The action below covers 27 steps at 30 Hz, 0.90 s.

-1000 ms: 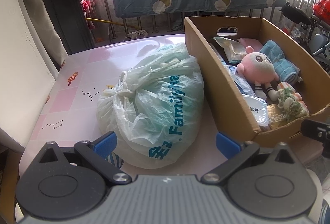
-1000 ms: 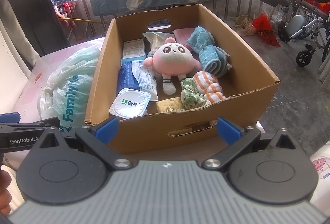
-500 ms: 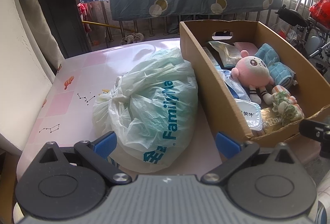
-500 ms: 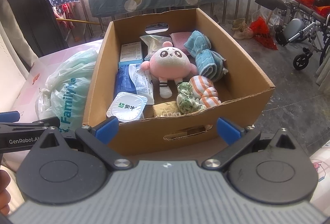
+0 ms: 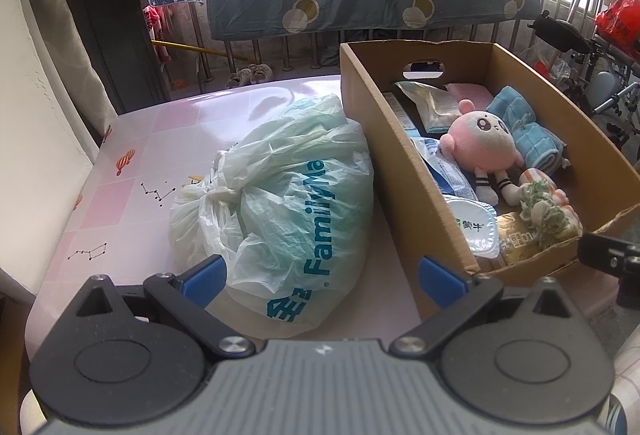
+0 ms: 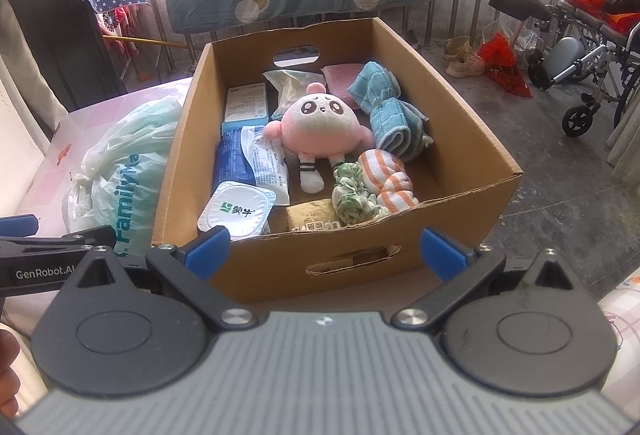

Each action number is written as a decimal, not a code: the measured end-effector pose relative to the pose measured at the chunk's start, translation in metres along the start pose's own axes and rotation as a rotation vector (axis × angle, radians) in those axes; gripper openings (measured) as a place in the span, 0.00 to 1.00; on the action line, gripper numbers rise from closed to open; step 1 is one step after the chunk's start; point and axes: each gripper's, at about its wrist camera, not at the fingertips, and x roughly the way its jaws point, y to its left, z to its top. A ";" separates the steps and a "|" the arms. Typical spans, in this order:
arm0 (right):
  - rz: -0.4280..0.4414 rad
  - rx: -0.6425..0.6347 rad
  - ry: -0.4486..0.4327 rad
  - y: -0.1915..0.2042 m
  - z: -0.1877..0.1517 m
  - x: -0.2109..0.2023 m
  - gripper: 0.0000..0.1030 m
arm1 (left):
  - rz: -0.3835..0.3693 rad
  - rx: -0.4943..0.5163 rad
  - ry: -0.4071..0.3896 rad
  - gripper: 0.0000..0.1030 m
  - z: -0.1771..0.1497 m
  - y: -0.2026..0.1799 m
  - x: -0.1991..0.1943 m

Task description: Organize soft objects

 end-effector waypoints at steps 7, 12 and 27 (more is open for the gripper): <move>0.001 0.001 0.001 0.000 0.000 0.001 0.99 | 0.000 0.000 0.000 1.00 0.000 0.000 0.000; 0.001 0.000 0.002 0.000 0.001 0.001 0.99 | 0.001 -0.003 0.001 1.00 0.001 0.001 0.001; 0.006 -0.005 0.002 0.000 0.003 0.003 0.99 | 0.000 -0.003 0.000 1.00 0.001 0.002 0.000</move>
